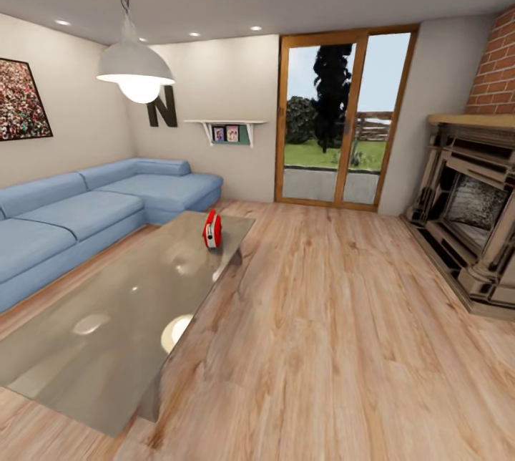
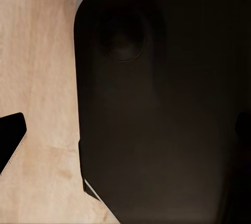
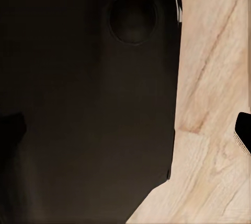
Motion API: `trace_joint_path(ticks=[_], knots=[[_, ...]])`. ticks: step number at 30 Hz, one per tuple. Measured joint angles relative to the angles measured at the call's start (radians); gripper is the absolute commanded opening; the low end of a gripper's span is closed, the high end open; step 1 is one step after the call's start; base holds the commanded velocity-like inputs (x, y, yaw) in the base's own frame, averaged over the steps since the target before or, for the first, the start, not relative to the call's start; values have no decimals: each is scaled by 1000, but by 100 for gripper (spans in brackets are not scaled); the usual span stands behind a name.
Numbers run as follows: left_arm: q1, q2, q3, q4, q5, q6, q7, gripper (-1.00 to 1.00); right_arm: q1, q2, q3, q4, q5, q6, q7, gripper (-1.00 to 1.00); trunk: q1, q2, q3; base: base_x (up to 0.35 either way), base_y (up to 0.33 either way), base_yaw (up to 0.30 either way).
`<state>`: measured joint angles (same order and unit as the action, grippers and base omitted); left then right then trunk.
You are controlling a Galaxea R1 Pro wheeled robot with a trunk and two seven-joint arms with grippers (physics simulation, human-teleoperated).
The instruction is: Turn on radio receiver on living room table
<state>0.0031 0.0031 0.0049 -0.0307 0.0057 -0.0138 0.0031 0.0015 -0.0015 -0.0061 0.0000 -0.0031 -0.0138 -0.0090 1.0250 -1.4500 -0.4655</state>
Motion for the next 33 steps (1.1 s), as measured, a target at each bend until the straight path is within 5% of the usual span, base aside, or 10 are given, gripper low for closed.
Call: trace_joint_path(ticks=[33], knots=[[0, 1, 0, 0, 26, 0, 0, 100, 0, 2, 0, 0, 0, 1, -2, 100, 0, 0, 0, 324, 0, 0]])
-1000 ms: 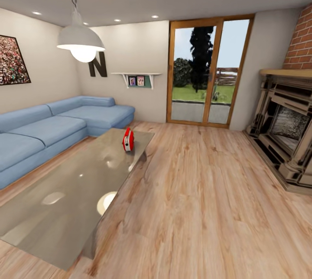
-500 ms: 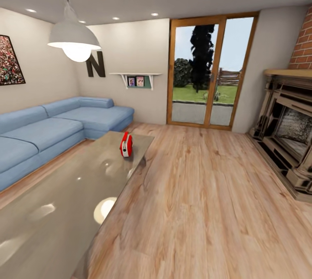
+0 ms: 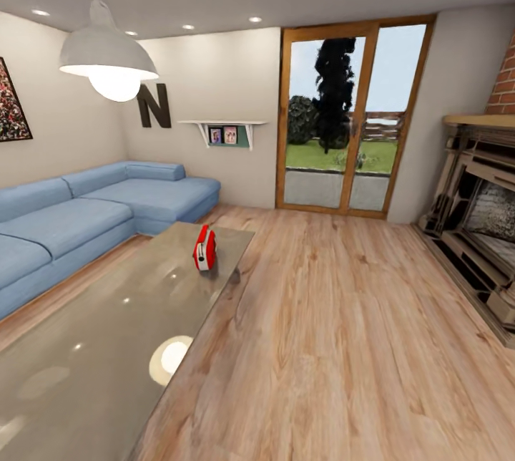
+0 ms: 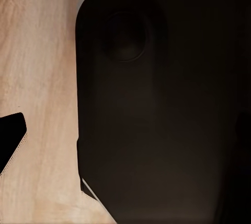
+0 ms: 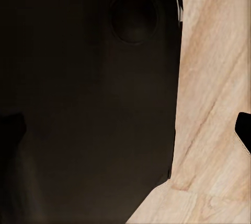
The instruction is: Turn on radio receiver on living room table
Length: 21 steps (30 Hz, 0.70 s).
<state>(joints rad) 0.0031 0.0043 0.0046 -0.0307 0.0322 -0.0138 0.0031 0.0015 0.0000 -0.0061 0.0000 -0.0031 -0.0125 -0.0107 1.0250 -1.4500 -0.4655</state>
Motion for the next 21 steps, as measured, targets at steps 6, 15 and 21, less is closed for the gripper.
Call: trace_joint_path(ticks=[6, 15, 21], knots=[[0, 0, 0, 0, 0, 0, 0, 100, 0, 0, -1, 0, -1, 0, 0, 100, 0, 0, 1, 324, 0, -93], [0, 0, 0, 0, 0, 0, 0, 100, 0, 0, -2, 0, -2, 0, 0, 100, 0, 0, 5, 324, 0, -246], [0, 0, 0, 0, 0, 0, 0, 100, 0, 0, -2, 0, -2, 0, 0, 100, 0, 0, 8, 324, 0, -265]])
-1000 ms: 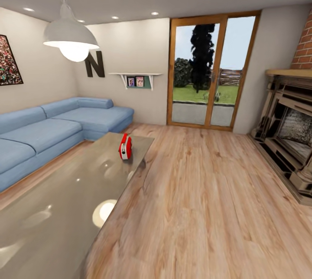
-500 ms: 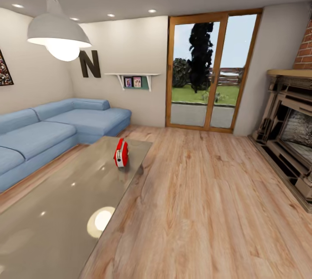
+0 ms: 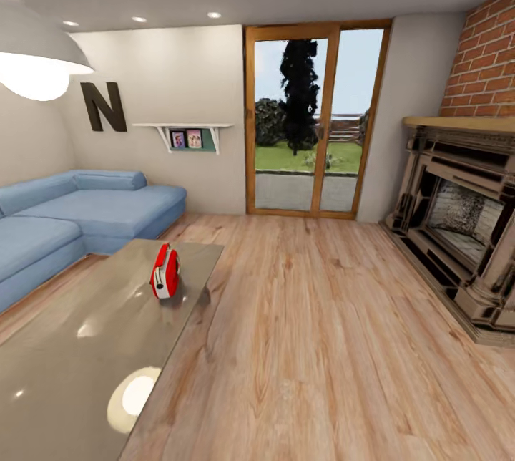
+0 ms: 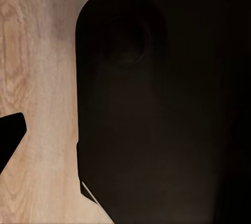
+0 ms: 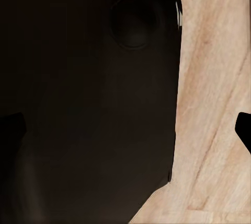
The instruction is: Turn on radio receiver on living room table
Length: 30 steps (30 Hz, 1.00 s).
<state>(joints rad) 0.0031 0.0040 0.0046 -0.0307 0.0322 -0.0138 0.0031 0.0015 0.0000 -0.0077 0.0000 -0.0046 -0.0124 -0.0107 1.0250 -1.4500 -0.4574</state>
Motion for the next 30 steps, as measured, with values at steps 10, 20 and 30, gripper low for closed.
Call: trace_joint_path(ticks=[10, 20, 30], knots=[[0, 0, 0, 0, 0, 0, 0, 100, 0, 0, 0, 0, 0, 0, 0, 100, 0, 0, 5, 324, 0, -256], [0, 1, 0, 0, 0, 0, 0, 100, 0, 0, 1, 0, 0, 0, 0, 100, 0, 0, 6, 324, 0, -43], [0, 1, 0, 0, 0, 0, 0, 100, 0, 1, 1, 0, 1, 0, 0, 100, 0, 0, 6, 324, 0, -1]])
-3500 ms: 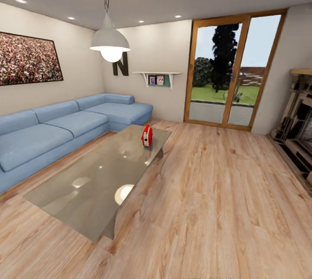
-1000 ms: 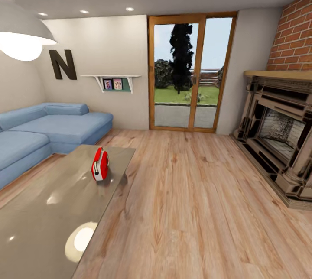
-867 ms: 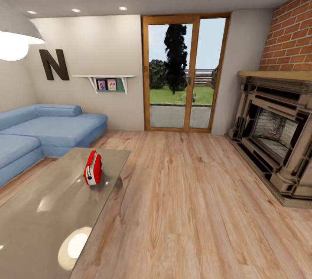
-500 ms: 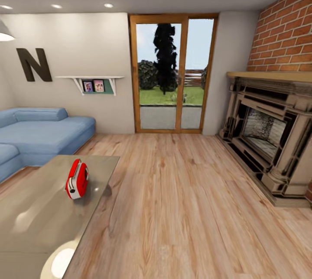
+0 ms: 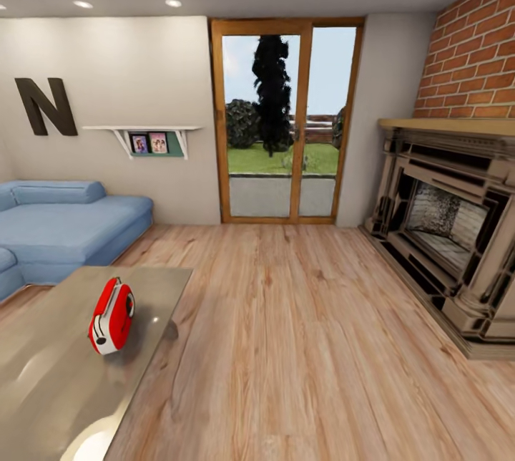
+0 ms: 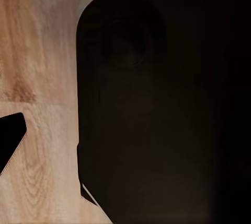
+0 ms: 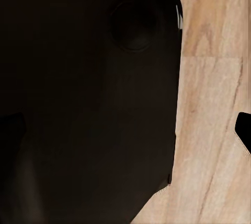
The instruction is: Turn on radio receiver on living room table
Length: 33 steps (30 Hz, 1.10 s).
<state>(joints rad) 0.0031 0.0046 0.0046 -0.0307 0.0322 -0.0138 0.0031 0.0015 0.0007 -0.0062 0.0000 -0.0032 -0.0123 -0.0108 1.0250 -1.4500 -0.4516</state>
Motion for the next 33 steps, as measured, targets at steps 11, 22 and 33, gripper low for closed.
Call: trace_joint_path(ticks=[11, 22, 33], knots=[[0, 0, 0, 0, 0, 0, 0, 100, 0, 0, 0, 0, 0, 0, 0, 100, 0, 0, 0, 324, 0, 0], [0, 0, 0, 0, 0, 0, 0, 100, 0, 1, 0, 0, 0, 0, 0, 100, 0, 0, 0, 324, 0, 0], [0, 0, 0, 0, 0, 0, 0, 100, 0, 1, 0, 0, 0, 0, 0, 100, 0, 0, 0, 324, 0, 0]])
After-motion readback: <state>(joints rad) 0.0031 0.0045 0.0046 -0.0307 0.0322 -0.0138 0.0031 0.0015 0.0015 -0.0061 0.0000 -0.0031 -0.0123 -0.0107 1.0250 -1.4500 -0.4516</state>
